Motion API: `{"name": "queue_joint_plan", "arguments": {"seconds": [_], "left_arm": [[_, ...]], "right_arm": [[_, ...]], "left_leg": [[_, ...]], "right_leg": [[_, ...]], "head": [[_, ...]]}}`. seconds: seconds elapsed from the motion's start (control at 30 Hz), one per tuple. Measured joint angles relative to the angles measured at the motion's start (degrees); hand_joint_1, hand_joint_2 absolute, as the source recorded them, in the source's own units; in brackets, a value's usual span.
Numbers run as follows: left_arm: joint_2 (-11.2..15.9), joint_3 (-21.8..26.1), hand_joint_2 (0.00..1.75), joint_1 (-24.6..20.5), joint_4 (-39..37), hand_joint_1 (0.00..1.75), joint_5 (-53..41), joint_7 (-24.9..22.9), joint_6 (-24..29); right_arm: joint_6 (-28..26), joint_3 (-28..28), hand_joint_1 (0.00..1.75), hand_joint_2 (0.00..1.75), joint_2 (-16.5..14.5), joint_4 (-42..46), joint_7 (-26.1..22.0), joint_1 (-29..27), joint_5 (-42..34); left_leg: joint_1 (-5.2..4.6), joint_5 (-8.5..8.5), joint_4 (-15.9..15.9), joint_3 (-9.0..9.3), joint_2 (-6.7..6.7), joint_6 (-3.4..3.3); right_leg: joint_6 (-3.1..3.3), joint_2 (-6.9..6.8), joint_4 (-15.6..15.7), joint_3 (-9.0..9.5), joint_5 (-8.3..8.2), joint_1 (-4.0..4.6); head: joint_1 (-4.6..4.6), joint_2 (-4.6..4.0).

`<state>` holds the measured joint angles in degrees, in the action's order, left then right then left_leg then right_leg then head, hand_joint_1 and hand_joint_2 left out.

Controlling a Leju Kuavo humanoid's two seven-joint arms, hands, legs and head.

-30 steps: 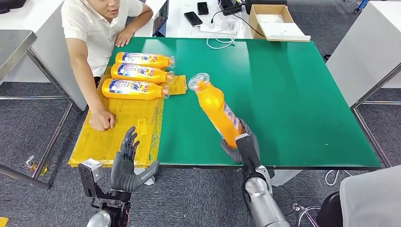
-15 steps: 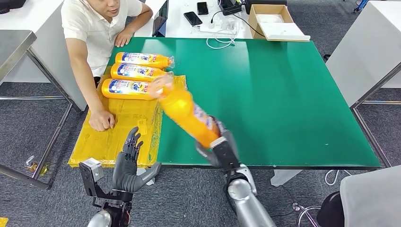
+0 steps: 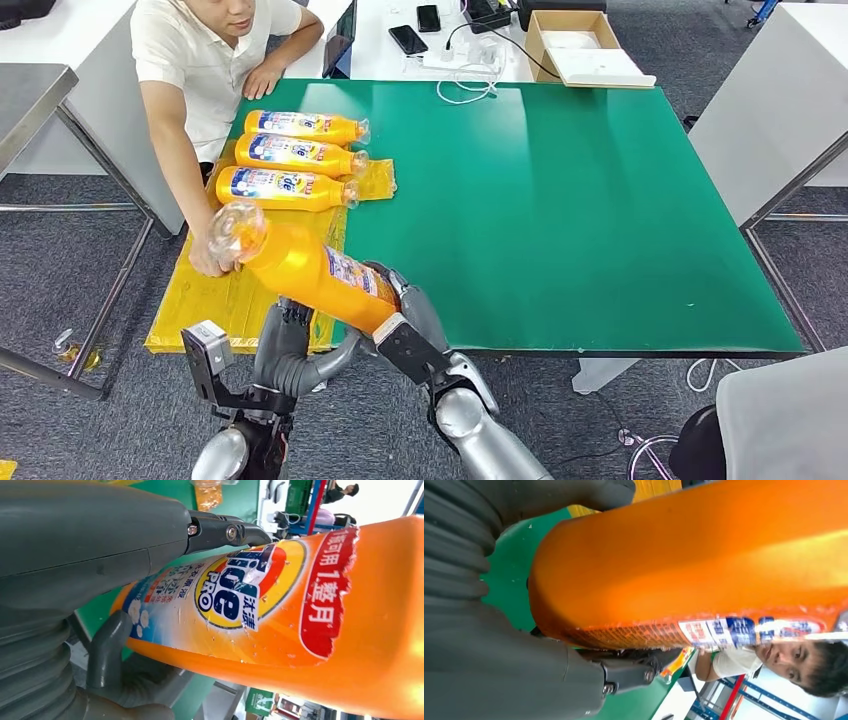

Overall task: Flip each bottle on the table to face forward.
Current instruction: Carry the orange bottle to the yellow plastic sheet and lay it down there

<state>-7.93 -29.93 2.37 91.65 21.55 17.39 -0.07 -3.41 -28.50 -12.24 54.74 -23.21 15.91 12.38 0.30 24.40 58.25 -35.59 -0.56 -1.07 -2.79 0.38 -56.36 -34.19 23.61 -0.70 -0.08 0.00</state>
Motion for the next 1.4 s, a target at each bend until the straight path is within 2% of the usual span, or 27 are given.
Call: {"name": "queue_joint_plan", "arguments": {"seconds": [0.33,0.67,1.37,1.4], "left_arm": [[0.0,-0.2,1.75,-0.8,-0.2,0.00,0.2,0.2,-0.1],[-0.2,0.4,1.75,-1.5,0.7,0.00,4.3,2.6,-1.9],[-0.7,2.5,1.75,-1.4,0.9,0.00,7.8,1.4,-2.1],[-0.8,2.7,1.75,-1.4,0.9,0.22,8.1,1.3,-1.9]], "right_arm": [[0.8,-1.3,1.75,1.75,0.0,-1.7,-0.2,1.3,-0.2],[2.0,-4.4,1.75,1.75,-0.5,-5.5,-0.5,2.7,-0.7],[2.4,-6.3,1.75,1.75,-1.2,-8.0,-0.8,2.8,0.3],[2.5,-6.6,1.75,1.75,-1.2,-8.1,-0.8,2.8,0.5]], "left_leg": [[0.01,0.01,0.0,-0.02,0.01,0.01],[0.01,0.01,0.0,-0.02,0.00,0.01],[0.01,0.01,0.0,-0.02,0.01,0.01],[0.01,0.01,0.0,-0.02,0.01,0.01]], "right_leg": [[0.01,0.00,0.0,-0.04,0.02,0.02],[0.01,0.00,0.0,-0.03,0.02,0.01],[0.01,0.00,0.0,-0.04,0.03,0.02],[0.01,0.00,0.0,-0.04,0.03,0.02]], "head": [[-0.01,0.00],[0.00,0.00],[-0.01,0.00],[-0.01,0.00]]}}
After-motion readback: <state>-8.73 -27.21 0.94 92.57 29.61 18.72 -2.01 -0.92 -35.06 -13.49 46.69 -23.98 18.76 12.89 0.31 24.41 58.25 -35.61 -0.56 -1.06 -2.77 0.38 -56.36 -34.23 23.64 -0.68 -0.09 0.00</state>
